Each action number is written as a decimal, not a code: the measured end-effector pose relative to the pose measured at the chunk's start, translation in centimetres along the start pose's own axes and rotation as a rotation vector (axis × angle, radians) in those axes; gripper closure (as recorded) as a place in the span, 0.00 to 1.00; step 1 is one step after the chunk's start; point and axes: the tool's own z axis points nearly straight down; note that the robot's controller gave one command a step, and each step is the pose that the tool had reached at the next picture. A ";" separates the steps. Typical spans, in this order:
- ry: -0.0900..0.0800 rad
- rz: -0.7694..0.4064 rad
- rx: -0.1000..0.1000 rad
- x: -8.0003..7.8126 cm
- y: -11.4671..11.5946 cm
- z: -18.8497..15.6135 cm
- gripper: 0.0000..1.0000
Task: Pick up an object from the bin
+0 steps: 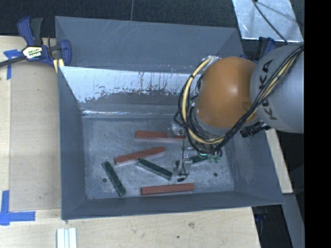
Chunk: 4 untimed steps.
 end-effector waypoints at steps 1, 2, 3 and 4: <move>-0.007 -0.072 0.000 -5.8 3.9 9.7 0.00; -0.016 -0.069 -0.002 -6.0 3.8 9.1 1.00; -0.014 -0.202 0.000 -6.0 3.0 -4.5 1.00; -0.009 -0.200 0.000 -5.8 3.0 -4.3 0.00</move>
Offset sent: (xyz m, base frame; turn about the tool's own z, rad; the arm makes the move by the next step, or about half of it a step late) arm 0.0562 0.0380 -0.0951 -0.0703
